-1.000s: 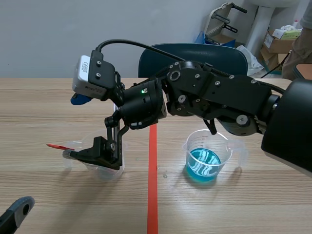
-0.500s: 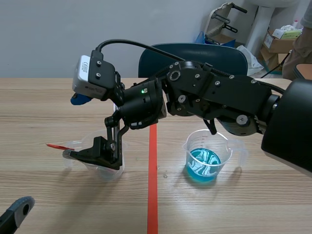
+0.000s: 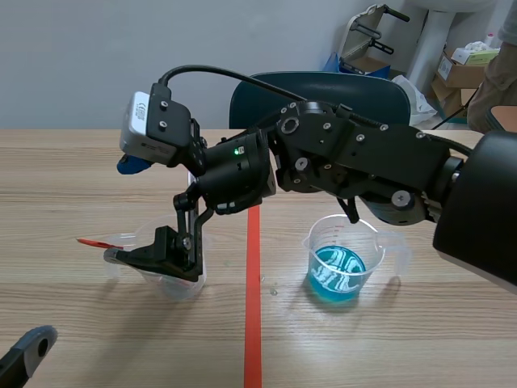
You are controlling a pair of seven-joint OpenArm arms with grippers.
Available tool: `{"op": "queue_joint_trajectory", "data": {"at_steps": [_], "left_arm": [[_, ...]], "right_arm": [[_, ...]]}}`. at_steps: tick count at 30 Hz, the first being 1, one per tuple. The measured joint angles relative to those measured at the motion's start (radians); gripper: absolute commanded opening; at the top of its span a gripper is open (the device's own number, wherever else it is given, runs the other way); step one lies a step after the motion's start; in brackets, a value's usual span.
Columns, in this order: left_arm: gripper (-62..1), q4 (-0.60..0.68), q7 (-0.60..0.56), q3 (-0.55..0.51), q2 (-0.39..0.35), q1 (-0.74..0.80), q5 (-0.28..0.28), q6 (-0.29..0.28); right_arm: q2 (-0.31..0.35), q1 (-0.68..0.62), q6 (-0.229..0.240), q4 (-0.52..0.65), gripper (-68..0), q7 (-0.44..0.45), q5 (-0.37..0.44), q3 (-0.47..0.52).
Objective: Do the redox reaction experiment
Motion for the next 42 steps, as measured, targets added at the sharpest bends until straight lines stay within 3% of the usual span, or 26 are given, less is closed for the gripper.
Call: {"op": "queue_joint_trajectory", "data": {"at_steps": [28,32,36,42], "left_arm": [[1.4,0.000,0.000,0.000,0.000,0.000,0.000,0.000],[1.4,0.000,0.000,0.000,0.000,0.000,0.000,0.000],[1.4,0.000,0.000,0.000,0.000,0.000,0.000,0.000],[1.4,0.000,0.000,0.000,0.000,0.000,0.000,0.000]], "right_arm": [[0.000,0.000,0.000,0.000,0.4,0.000,0.001,0.000],[0.006,0.000,-0.001,0.000,0.4,0.004,0.037,0.000],[0.048,-0.015,-0.023,0.014,0.4,0.034,0.096,0.000],[0.159,-0.115,-0.050,0.124,0.4,0.033,0.099,0.047]]}}
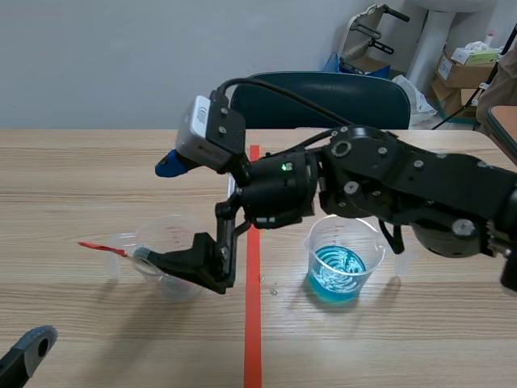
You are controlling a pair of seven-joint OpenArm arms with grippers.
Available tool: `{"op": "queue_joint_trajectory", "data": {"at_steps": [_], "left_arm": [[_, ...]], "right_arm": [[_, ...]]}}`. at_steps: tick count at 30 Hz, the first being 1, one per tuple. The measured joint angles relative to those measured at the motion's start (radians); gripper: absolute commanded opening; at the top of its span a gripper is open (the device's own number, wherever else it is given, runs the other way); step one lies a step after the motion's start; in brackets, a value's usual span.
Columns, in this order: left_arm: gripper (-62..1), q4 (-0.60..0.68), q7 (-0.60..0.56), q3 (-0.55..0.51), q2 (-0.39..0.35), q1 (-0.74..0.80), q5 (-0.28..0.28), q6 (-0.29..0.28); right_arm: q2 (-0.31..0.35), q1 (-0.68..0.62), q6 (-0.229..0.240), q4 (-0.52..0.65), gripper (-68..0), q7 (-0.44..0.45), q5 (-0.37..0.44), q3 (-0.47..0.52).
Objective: Do the redox reaction experiment
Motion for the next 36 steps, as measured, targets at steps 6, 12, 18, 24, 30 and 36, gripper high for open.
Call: {"op": "queue_joint_trajectory", "data": {"at_steps": [6,12,18,24,30,36], "left_arm": [[1.4,0.000,0.000,0.000,0.000,0.000,0.000,0.000],[1.4,0.000,0.000,0.000,0.000,0.000,0.000,0.000],[1.4,0.000,-0.001,0.000,0.000,0.000,0.000,0.000],[1.4,0.000,-0.024,-0.015,0.000,0.001,0.025,0.040],[1.4,0.053,-0.041,-0.121,0.002,0.064,0.019,0.095],[1.4,0.190,-0.040,-0.211,0.018,0.154,0.024,0.093]], "right_arm": [[0.139,-0.147,-0.070,0.189,0.4,0.000,0.025,0.117],[0.304,-0.343,-0.142,0.366,0.4,-0.001,0.090,0.299],[0.398,-0.594,-0.172,0.510,0.4,-0.016,0.102,0.537],[0.407,-0.858,-0.172,0.640,0.4,-0.161,0.190,0.805],[0.401,-1.094,-0.172,0.825,0.4,-0.265,0.253,1.038],[0.276,-1.271,-0.172,0.957,0.4,-0.353,0.254,1.209]]}}
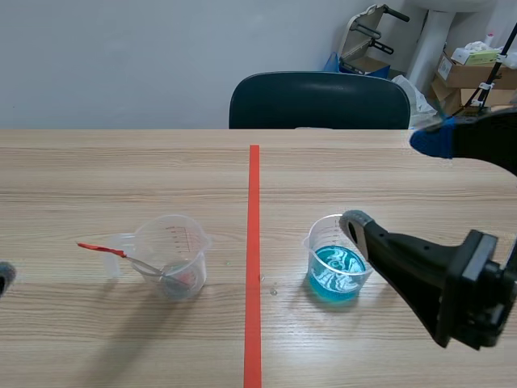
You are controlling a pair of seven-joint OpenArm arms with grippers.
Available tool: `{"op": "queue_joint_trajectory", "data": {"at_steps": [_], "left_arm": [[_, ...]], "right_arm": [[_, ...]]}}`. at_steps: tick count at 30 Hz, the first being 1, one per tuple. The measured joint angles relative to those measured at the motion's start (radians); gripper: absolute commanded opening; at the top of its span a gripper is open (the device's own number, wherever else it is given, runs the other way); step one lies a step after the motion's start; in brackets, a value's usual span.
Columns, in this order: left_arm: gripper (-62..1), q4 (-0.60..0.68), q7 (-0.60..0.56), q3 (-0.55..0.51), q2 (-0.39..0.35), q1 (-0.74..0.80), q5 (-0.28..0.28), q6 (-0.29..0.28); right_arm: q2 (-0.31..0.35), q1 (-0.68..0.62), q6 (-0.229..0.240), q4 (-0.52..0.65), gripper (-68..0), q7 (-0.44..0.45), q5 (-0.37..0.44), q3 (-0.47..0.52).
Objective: Do the redox reaction experiment
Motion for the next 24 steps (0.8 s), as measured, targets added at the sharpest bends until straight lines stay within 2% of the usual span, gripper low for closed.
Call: {"op": "queue_joint_trajectory", "data": {"at_steps": [2,5,8,11,16,24], "left_arm": [[1.4,0.040,0.014,-0.022,0.032,0.001,0.017,0.001],[1.4,0.100,0.040,-0.040,0.093,0.000,0.089,-0.003],[1.4,0.163,0.043,-0.040,0.161,-0.007,0.159,-0.008],[1.4,0.214,0.051,-0.040,0.220,-0.033,0.203,-0.025],[1.4,0.219,0.130,-0.008,0.267,-0.143,0.285,-0.080],[1.4,0.211,0.161,0.099,0.266,-0.251,0.299,-0.145]], "right_arm": [[-0.048,-0.042,0.000,0.019,0.4,-0.024,-0.003,0.029],[-0.086,-0.071,0.000,0.024,0.4,-0.054,-0.005,0.039],[-0.088,-0.068,0.000,0.024,0.4,-0.103,-0.008,0.039],[-0.086,-0.066,0.000,0.023,0.4,-0.111,-0.008,0.039],[-0.083,-0.060,0.000,0.023,0.4,-0.109,-0.008,0.035],[-0.083,-0.060,0.000,0.023,0.4,-0.103,-0.008,0.035]]}}
